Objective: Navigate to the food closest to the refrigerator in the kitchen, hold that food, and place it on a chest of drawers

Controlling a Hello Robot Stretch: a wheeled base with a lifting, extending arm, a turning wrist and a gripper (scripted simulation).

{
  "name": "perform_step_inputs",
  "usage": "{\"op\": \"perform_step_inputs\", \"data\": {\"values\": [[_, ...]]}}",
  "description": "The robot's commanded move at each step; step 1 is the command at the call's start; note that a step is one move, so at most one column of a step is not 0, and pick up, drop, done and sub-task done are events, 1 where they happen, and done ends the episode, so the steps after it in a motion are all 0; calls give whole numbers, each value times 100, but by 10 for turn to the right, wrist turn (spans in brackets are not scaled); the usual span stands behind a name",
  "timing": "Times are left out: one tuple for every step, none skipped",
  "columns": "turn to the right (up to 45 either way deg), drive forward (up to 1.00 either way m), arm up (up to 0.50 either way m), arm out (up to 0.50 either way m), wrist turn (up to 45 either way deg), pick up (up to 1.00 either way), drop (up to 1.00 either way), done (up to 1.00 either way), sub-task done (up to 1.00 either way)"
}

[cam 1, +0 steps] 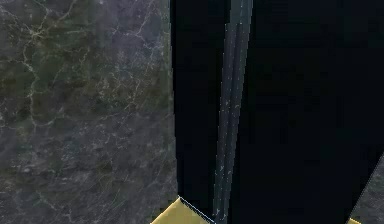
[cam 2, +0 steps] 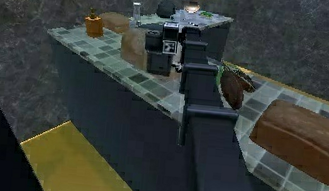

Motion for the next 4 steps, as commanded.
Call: {"op": "perform_step_inputs", "data": {"values": [[0, 0, 0, 0, -450, 0, 0, 0, 0], [0, 0, 0, 0, -450, 0, 0, 0, 0], [0, 0, 0, 0, -450, 0, 0, 0, 0], [0, 0, 0, 0, -30, 0, 0, 0, 0]]}}
